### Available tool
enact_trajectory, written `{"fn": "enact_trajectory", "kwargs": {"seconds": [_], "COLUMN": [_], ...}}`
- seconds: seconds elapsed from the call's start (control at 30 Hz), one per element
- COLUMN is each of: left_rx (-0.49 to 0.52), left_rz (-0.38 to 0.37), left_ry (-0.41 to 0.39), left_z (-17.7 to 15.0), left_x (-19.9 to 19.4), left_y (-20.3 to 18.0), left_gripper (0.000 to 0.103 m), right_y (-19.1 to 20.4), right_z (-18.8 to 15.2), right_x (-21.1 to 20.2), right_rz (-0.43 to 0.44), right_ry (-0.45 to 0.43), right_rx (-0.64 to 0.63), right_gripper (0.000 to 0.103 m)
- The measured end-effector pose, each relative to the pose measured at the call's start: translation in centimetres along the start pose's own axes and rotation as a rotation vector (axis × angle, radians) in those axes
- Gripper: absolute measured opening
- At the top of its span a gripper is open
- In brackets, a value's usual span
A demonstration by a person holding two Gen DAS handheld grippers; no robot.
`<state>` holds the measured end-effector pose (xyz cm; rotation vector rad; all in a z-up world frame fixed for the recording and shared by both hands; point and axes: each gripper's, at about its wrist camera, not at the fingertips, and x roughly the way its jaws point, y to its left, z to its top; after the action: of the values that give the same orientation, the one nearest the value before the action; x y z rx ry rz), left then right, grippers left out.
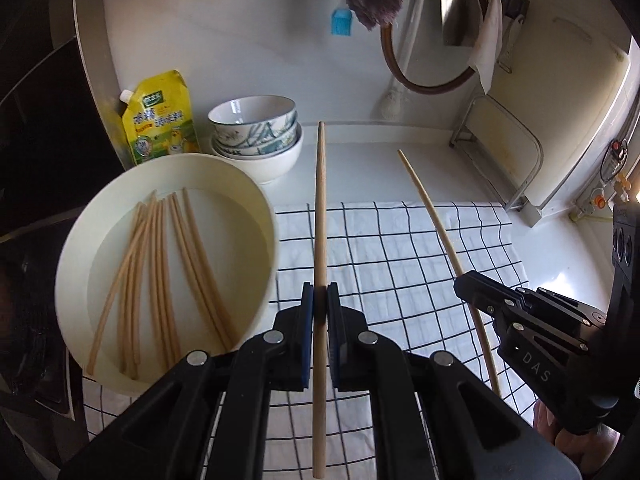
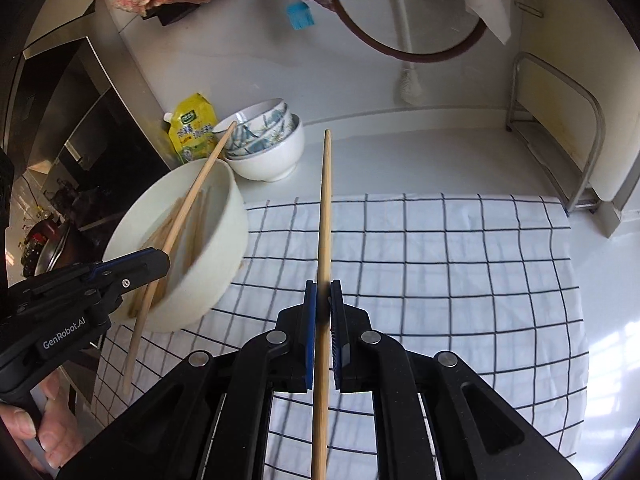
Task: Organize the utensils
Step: 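Lift the held chopsticks and carry both tools over the white basin, then open the left tool to drop its chopstick while the right tool releases its chopstick into the basin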
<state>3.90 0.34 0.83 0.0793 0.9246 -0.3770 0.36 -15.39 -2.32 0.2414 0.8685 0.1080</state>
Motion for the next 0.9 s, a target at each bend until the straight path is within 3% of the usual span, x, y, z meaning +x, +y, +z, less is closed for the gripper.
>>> {"fn": "enact_trajectory", "kwargs": {"seconds": [0.37,0.63,0.9], "left_rx": [-0.116,-0.212,-0.197], "left_rz": [0.098,0.147,0.124], "left_ry": [-0.037,0.029,0.074], "left_z": [-0.2,-0.7,0.0], "left_x": [-2.8,-0.2,2.7], "left_y": [11.6,19.6,22.1], "left_gripper": [0.007,0.007,0.008], "right_y": [9.9,14.3,17.1], "right_z": [3.5,5.6,6.3], "right_x": [3.5,8.1,12.5], "right_rz": [0.116,0.175,0.178], "right_ry": [0.024,0.116,0.187], "right_rx": [-0.124,-0.107,-0.115], "right_gripper": [0.007,0.007,0.007]}}
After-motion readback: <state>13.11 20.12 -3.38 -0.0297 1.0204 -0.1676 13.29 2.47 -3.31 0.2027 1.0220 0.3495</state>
